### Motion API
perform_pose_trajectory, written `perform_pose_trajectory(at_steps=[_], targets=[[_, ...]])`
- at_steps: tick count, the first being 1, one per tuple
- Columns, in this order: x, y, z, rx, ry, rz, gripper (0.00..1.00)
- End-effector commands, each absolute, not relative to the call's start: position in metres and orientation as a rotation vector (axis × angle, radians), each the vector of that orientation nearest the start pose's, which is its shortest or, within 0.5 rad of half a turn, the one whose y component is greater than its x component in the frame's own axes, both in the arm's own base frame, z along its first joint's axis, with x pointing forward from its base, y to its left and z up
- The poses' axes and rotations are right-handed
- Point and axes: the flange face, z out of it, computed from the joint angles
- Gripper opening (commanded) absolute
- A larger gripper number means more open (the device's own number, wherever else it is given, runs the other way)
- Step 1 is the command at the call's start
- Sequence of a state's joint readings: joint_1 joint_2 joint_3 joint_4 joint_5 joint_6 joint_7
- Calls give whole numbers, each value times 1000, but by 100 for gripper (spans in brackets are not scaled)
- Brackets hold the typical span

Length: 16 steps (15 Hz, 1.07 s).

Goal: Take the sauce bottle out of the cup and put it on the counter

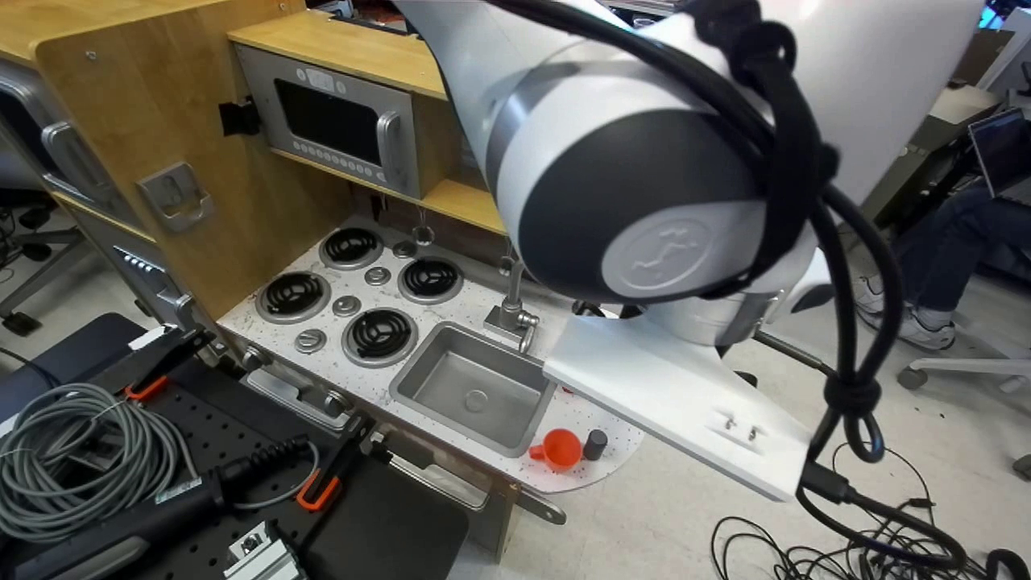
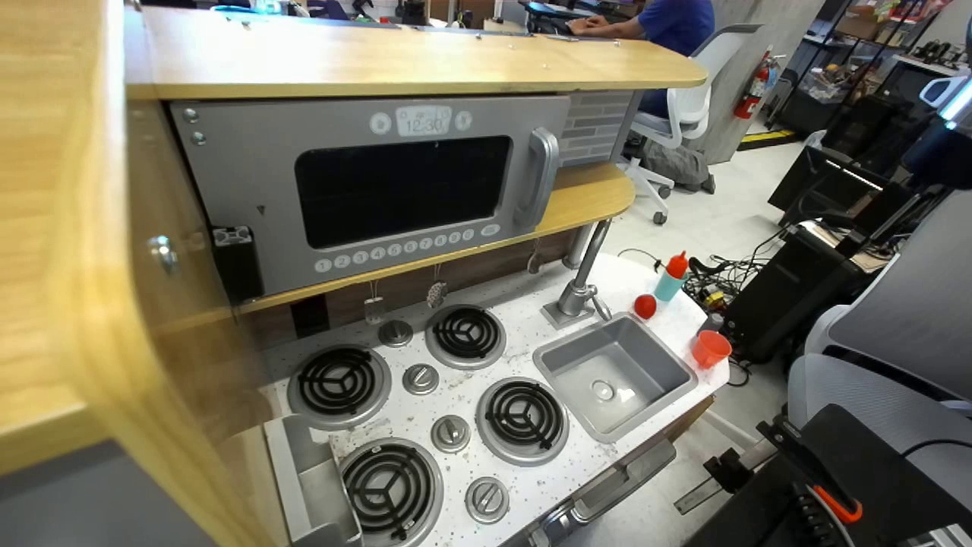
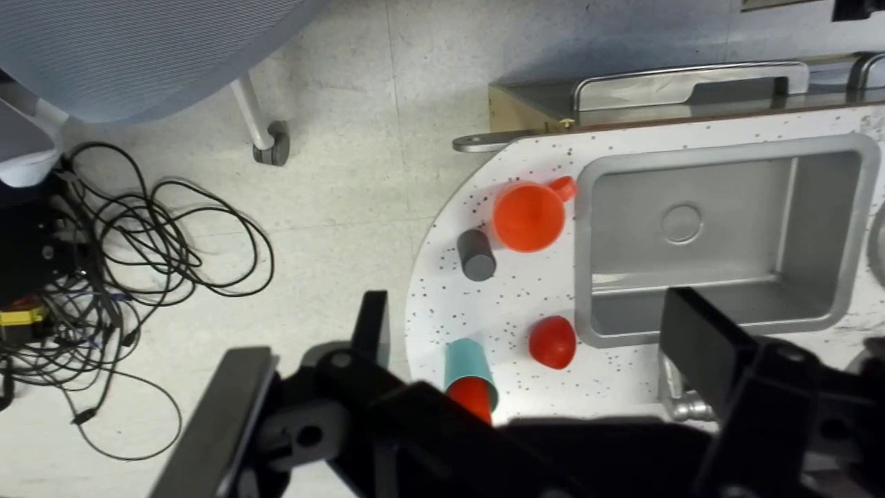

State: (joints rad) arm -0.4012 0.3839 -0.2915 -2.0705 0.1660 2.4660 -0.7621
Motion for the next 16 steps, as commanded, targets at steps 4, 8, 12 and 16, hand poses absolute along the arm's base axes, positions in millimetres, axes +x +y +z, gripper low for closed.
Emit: perform_pose_trajectory(at_steps=[4,8,12,16], targets=[[496,-424,233,-3210,285,-145,100],[528,-438,219,-3218,411,-157,100],[560,-435,195,-3236,458,-149,100],[590,-422,165,-3227,446,-89,100]])
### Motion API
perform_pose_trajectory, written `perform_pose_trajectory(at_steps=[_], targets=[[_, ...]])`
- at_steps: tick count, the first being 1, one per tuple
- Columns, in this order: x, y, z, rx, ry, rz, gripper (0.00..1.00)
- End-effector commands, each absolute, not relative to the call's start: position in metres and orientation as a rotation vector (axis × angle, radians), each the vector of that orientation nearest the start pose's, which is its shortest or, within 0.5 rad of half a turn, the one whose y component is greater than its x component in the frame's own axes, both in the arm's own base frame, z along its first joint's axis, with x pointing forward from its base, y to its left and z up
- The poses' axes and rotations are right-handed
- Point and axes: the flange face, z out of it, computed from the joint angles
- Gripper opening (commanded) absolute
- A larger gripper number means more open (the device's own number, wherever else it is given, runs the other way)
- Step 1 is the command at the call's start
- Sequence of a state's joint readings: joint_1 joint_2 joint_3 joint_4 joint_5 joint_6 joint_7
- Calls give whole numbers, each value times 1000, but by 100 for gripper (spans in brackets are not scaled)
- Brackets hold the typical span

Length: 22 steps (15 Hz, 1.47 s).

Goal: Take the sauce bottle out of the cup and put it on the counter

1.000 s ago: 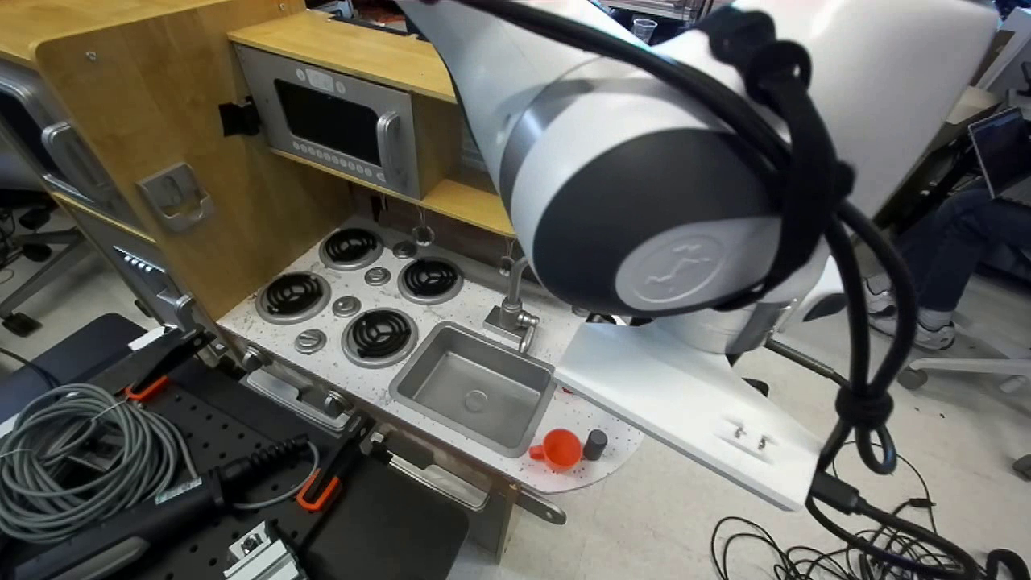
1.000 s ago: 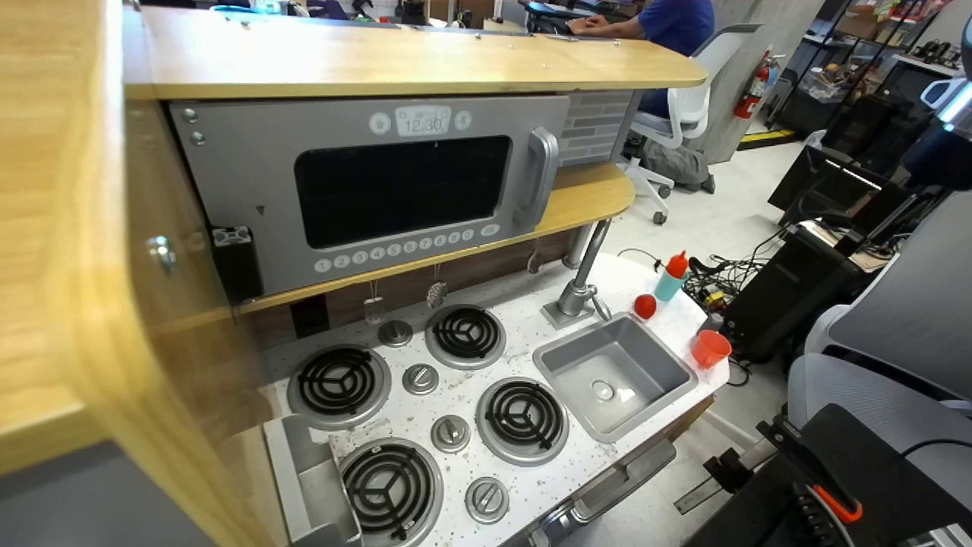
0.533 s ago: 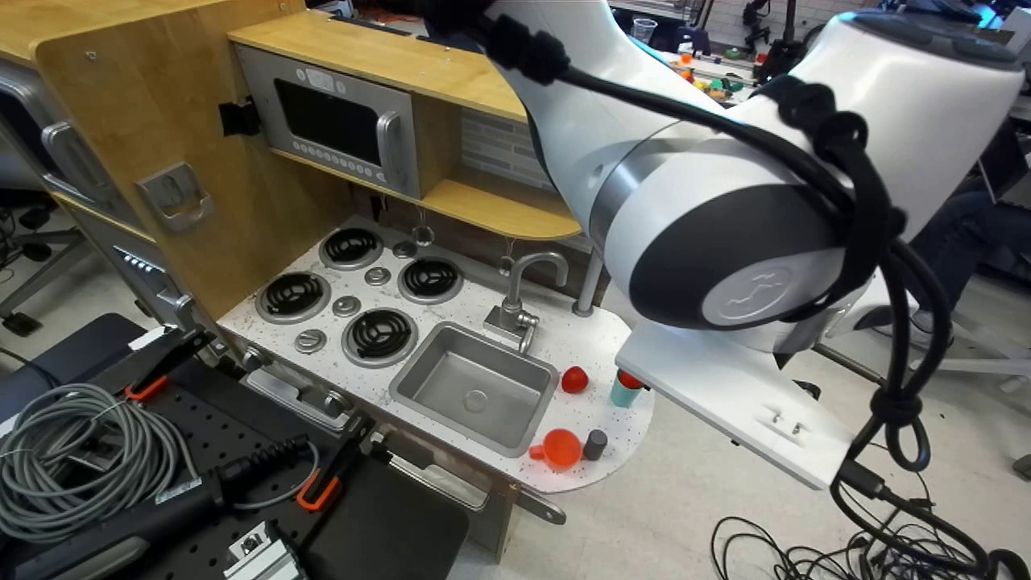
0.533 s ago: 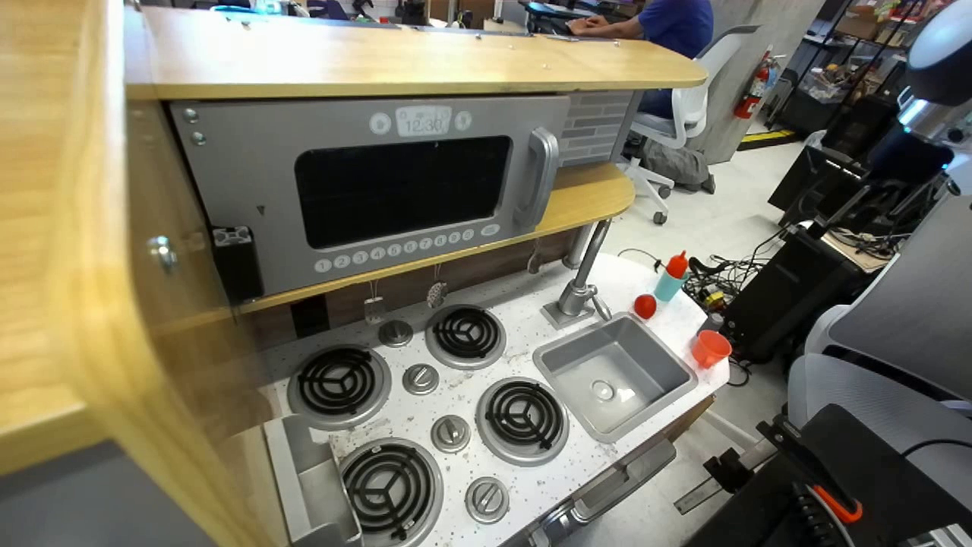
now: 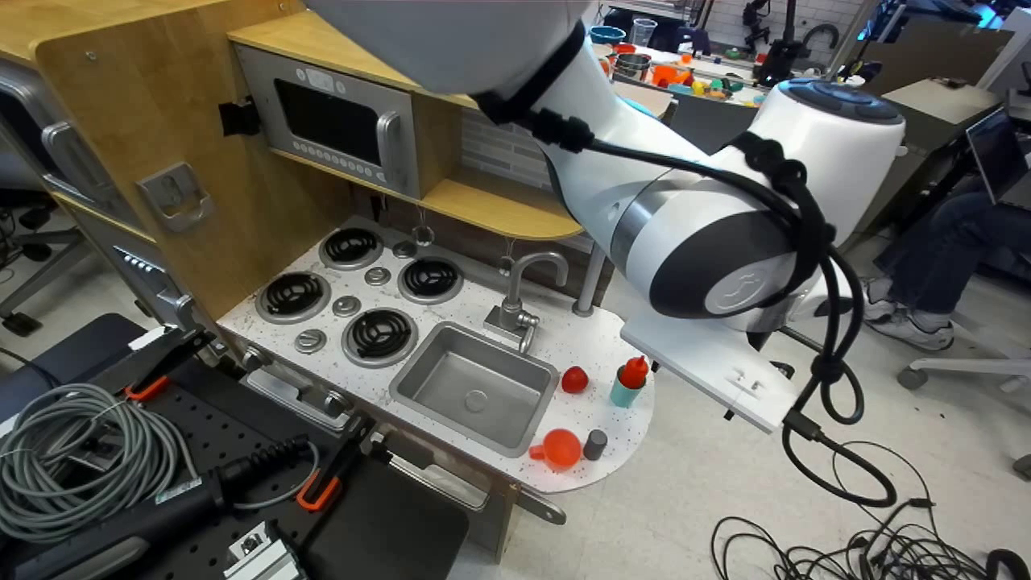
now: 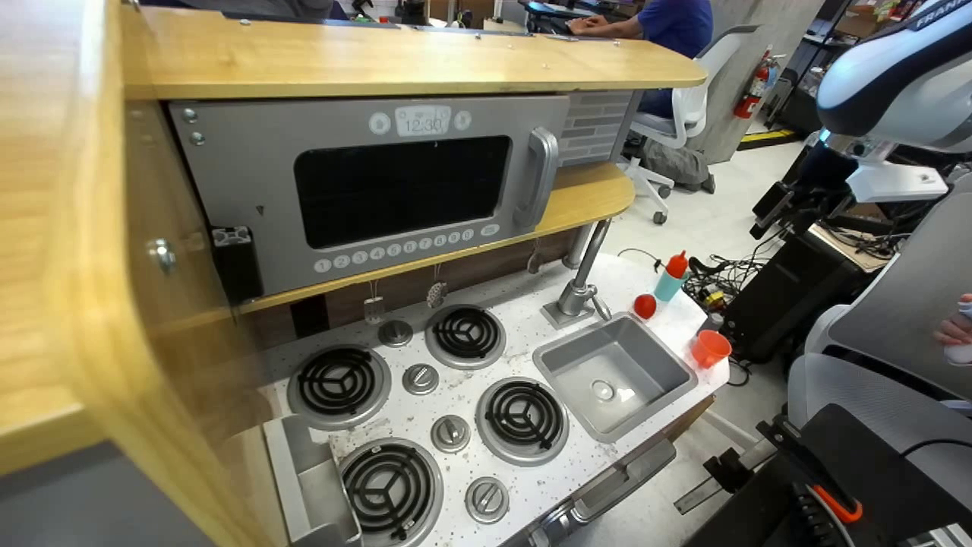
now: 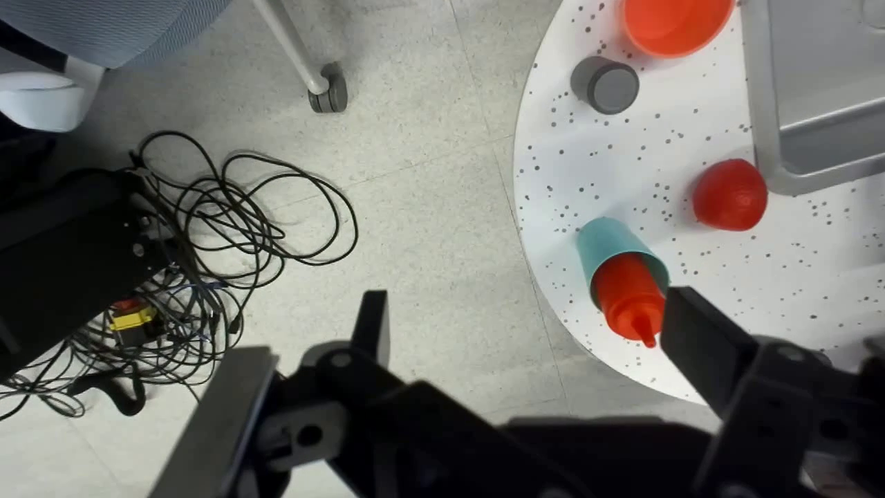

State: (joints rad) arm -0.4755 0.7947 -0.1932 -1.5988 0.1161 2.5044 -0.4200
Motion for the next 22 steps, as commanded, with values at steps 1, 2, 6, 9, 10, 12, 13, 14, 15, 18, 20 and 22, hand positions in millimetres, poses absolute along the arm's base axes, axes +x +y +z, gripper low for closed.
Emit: perform_pose_trajectory(at_steps=[1,2,6,9,10,12,13,14,15,18,20,22], targets=[[596,-419,158,-3227,435,-77,100],[601,-416,152,-3225,429,-67,100],[620,-409,135,-3220,393,-39,100],[628,-406,120,-3221,351,1,100],[630,-404,115,-3219,335,20,100],[634,-399,105,-3218,313,46,100],[636,-397,101,-3224,304,55,100],[638,-395,97,-3227,290,66,100],[641,-394,94,-3235,276,70,100],[650,-391,91,-3240,266,70,100],[654,-390,91,-3242,281,86,100],[657,-390,93,-3239,306,120,100]])
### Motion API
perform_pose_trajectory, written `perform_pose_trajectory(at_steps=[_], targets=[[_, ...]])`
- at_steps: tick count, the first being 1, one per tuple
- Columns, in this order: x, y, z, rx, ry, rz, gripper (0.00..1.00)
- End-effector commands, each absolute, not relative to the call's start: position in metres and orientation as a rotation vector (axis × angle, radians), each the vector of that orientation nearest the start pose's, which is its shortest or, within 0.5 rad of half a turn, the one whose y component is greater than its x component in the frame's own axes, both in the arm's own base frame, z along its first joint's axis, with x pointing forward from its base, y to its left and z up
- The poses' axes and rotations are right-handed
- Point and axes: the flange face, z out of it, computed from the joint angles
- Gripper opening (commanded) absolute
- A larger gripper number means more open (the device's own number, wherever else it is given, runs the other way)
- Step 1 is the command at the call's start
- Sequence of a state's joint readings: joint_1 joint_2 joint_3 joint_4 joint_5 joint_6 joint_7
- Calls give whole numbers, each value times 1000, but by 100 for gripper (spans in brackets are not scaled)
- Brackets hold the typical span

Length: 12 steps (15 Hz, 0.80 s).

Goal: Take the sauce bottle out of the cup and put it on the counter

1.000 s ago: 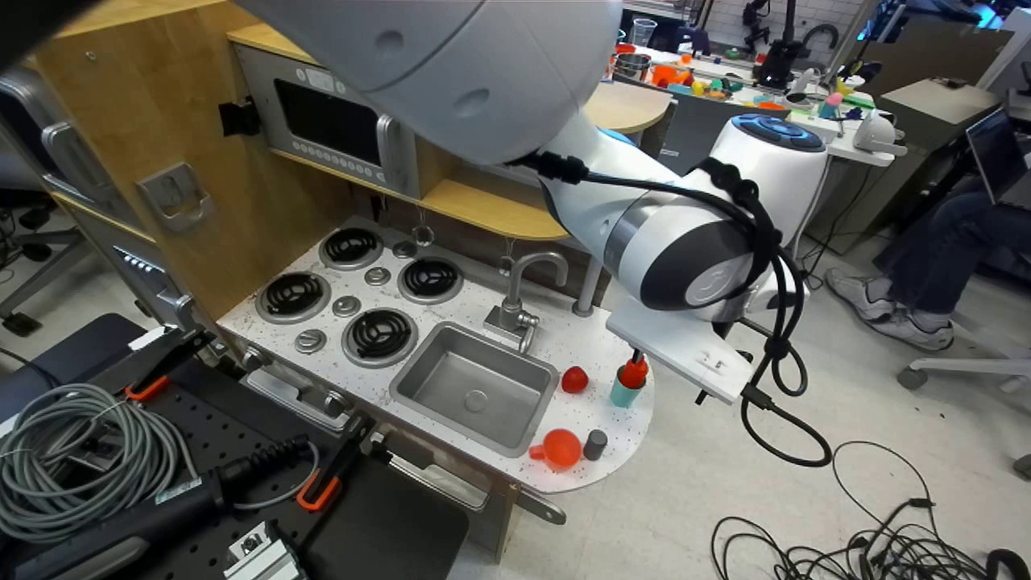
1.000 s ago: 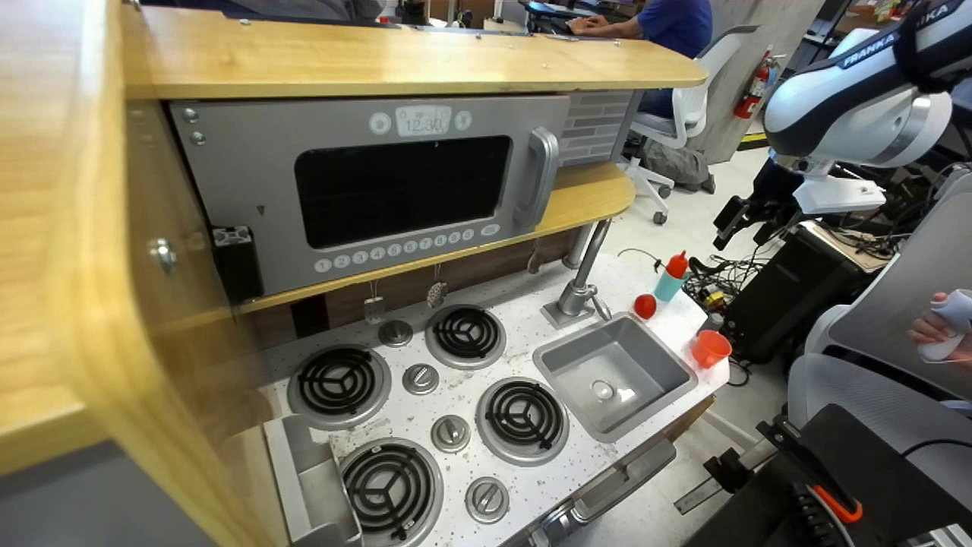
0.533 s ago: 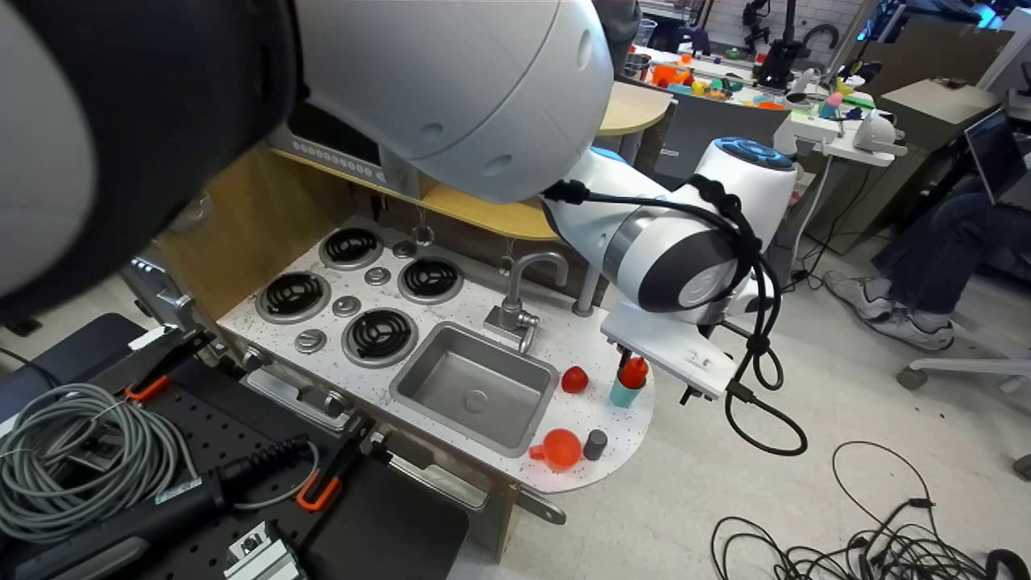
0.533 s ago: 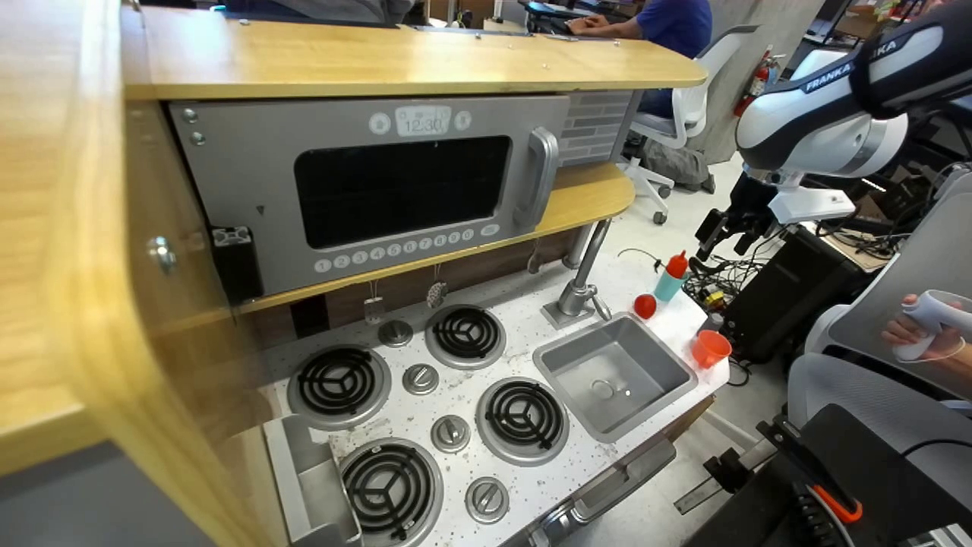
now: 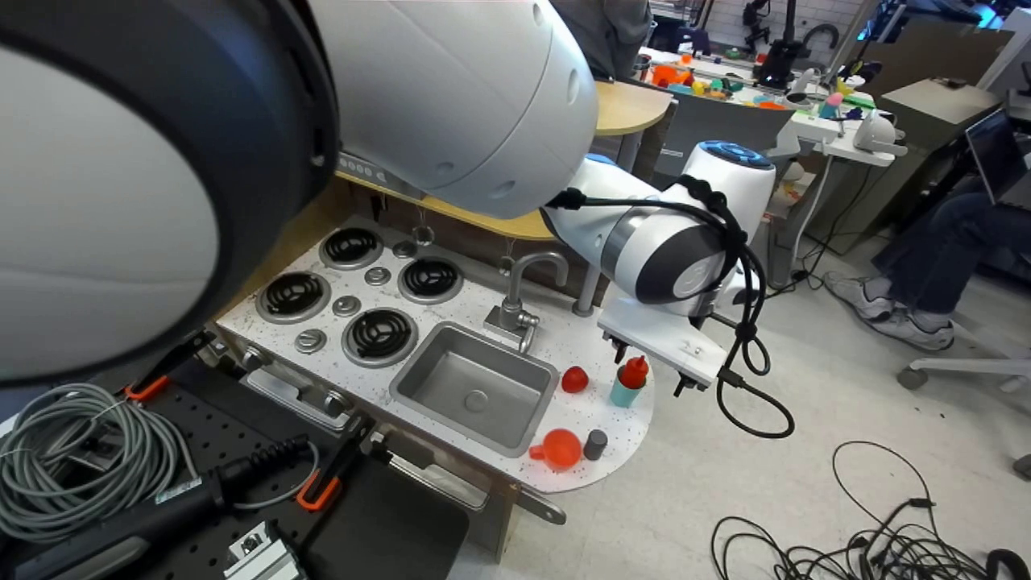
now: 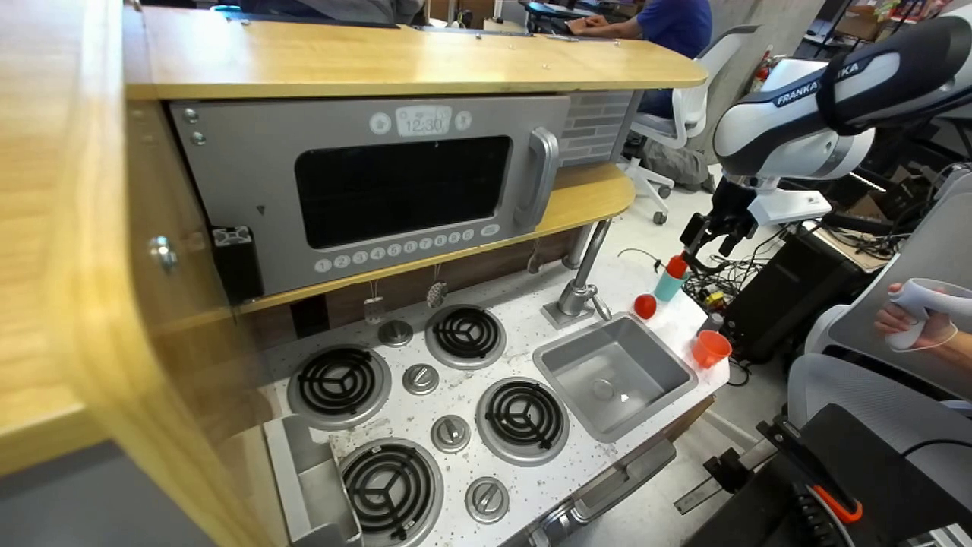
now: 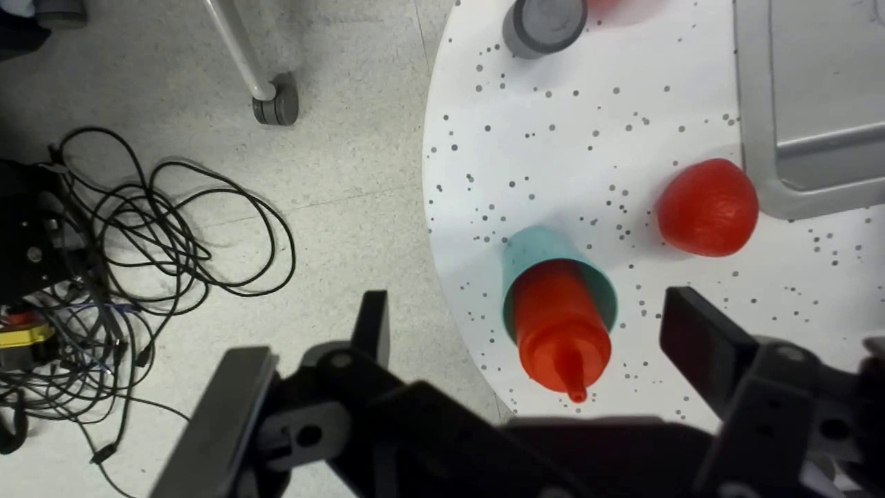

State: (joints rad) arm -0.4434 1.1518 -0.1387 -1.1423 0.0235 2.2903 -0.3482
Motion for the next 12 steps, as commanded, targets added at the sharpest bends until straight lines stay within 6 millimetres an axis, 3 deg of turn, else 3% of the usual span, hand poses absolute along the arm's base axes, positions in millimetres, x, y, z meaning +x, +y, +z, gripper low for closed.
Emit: perform_pose_trajectory(at_steps=[1,7,12], targets=[[658,-391,93,-3236,315,136,100],[669,-391,94,-3249,296,143,100],[677,-382,82,-3251,217,138,100]])
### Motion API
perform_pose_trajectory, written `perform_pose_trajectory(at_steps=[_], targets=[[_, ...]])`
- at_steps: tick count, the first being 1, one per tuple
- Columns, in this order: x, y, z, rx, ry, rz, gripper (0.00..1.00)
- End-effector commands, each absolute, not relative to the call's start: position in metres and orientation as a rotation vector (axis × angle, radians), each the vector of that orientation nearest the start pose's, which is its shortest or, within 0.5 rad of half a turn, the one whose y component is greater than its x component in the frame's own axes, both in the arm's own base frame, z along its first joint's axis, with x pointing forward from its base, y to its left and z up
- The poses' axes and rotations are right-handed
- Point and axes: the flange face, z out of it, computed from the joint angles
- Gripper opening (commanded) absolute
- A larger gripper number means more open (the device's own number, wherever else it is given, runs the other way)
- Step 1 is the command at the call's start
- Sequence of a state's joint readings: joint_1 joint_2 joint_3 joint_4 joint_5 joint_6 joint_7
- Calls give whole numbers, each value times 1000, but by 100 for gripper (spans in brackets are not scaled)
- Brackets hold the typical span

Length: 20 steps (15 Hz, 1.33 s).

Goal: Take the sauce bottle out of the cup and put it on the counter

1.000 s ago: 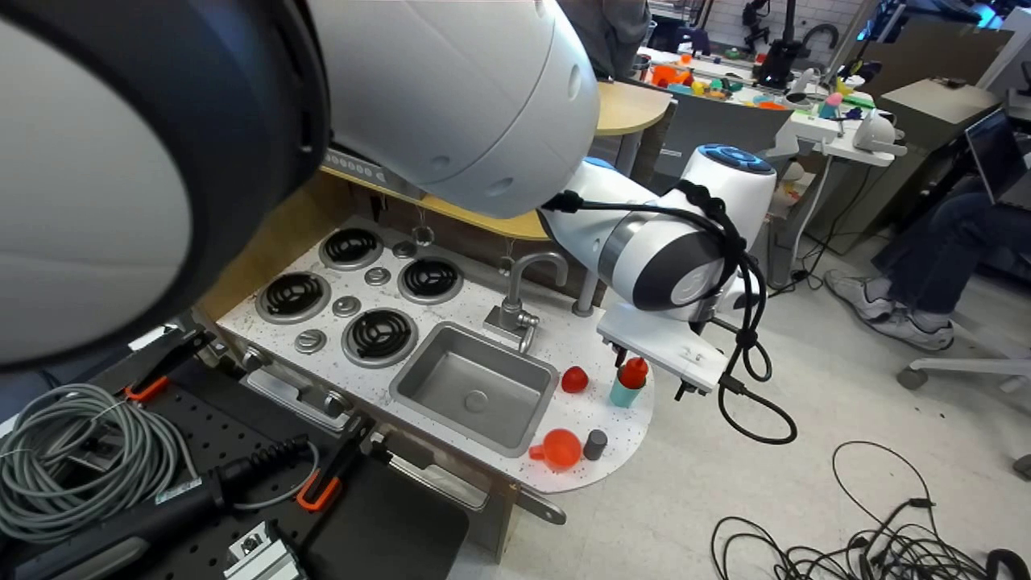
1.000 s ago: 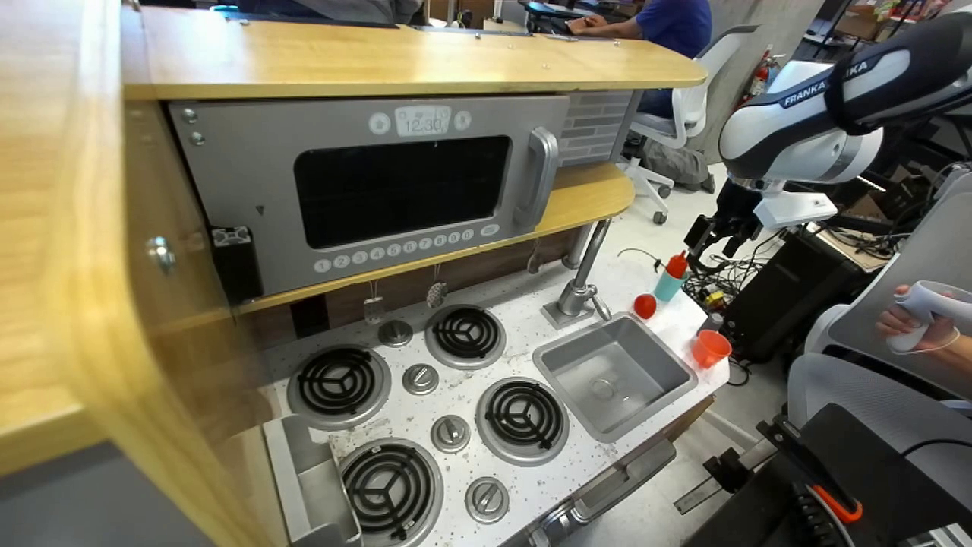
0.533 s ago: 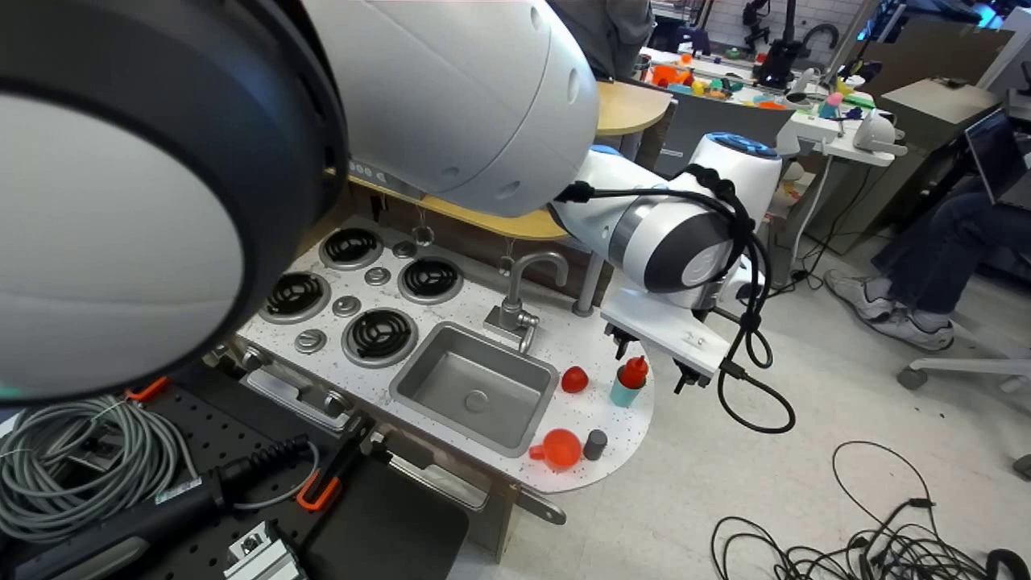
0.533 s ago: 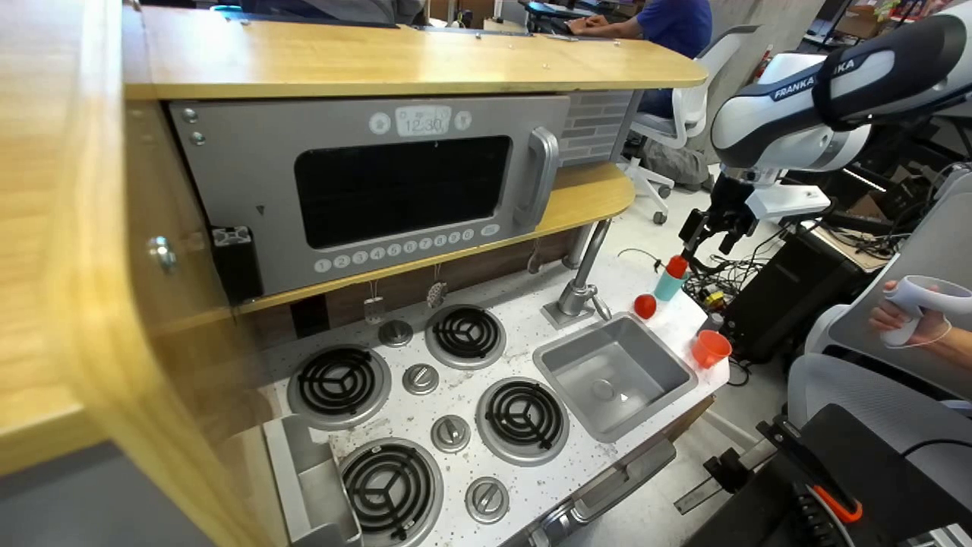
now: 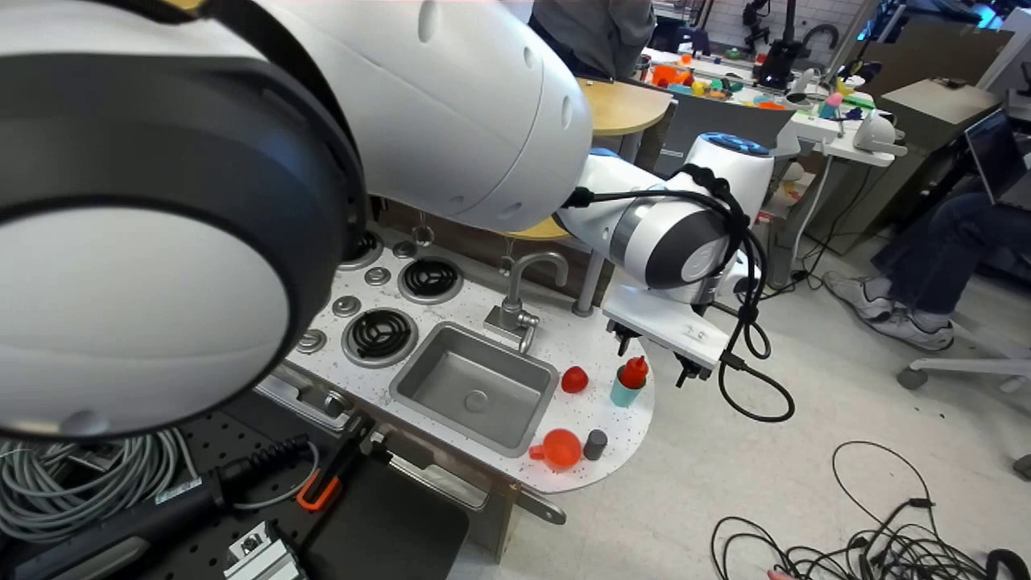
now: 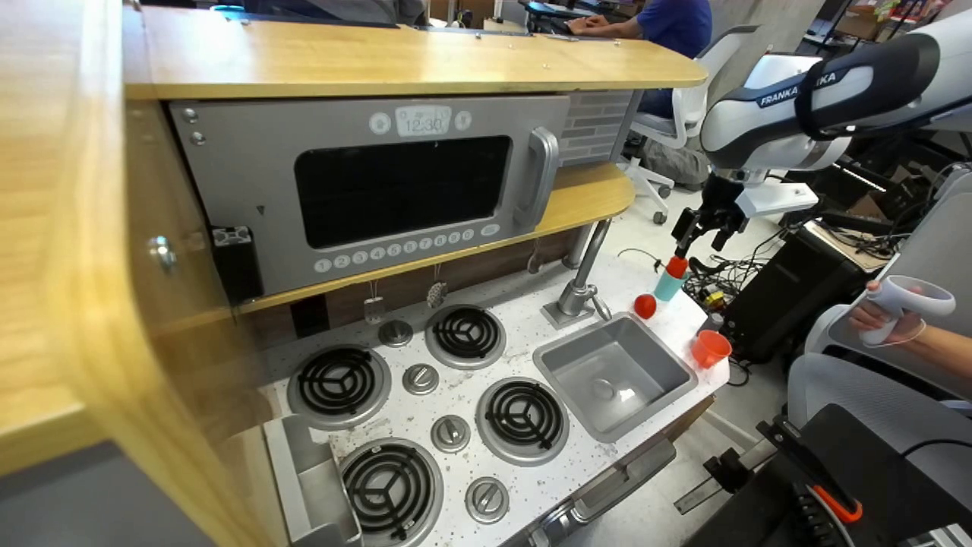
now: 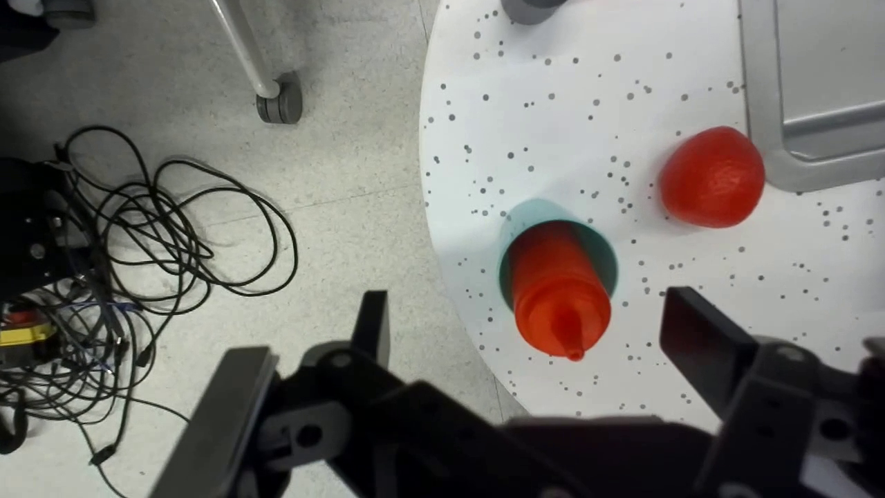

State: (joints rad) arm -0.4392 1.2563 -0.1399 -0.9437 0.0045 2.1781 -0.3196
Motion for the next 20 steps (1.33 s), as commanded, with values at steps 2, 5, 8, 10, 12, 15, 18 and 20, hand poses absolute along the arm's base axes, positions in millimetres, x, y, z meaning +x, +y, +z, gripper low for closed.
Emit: perform_pose_trajectory(at_steps=[2,5,8,10,12,15,18,20], targets=[[680,-376,77,-3251,195,141,100],[684,-370,71,-3253,171,143,68],[687,-367,69,-3263,156,146,42],[688,-367,69,-3270,151,153,27],[689,-368,72,-3274,159,152,14],[690,-368,93,-3257,165,118,10],[694,-368,122,-3272,117,88,10],[695,-368,149,-3285,85,50,10]])
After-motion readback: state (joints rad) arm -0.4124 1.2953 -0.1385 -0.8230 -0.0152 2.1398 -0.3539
